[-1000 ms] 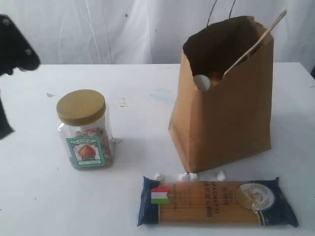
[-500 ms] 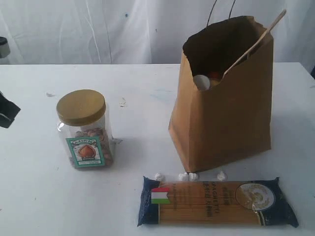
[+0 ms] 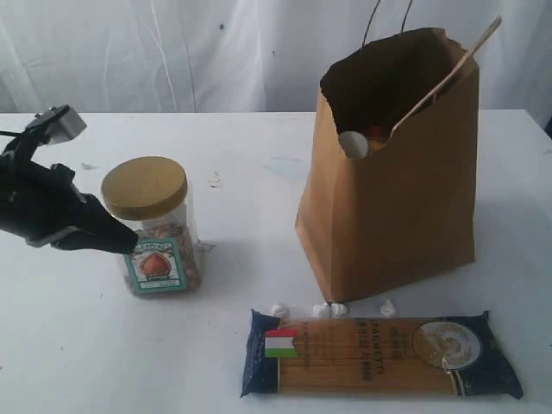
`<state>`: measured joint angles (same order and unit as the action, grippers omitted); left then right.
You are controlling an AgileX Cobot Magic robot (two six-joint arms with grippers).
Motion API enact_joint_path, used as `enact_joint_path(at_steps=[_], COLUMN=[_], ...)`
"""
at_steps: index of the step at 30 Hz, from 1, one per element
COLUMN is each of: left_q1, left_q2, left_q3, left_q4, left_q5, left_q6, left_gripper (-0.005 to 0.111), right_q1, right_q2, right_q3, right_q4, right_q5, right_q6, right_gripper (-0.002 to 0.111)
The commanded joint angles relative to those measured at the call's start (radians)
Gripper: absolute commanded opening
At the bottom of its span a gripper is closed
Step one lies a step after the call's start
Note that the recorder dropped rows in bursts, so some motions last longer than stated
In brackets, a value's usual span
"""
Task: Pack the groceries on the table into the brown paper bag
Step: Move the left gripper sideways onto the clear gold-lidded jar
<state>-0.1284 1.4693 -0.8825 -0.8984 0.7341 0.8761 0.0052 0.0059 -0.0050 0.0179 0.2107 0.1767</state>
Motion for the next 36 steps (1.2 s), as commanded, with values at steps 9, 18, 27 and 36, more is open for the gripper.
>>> enact_joint_path(at_steps=[9,18,27,36], left_q1=[0.052,0.107,0.105,0.085], left_q2=[-0.196,-0.187,0.025,0.180], left_q3=[-0.034,0.169,0.135,0.065], left_q4=[-0.170,0.049,-0.225,-0.652], left_q5=[-0.117,-0.481,-0.372,0.329], left_q6=[0.161,0.002,0.224,0.687], left_gripper=[0.000,0.000,0.000,0.000], right_q1=[-0.005,-0.005,-0.005,-0.005], right_q2=[-0.006,-0.006,-0.006,-0.006], right_q3=[0.005,0.005,0.005,0.005], right_q4=[-0.002,-0.002,-0.002,-0.002], right_q5=[-0.002,-0.002,-0.002,-0.002], right_q6=[0.004,0.004,0.004,0.004], right_gripper=[0.000,0.000,0.000,0.000])
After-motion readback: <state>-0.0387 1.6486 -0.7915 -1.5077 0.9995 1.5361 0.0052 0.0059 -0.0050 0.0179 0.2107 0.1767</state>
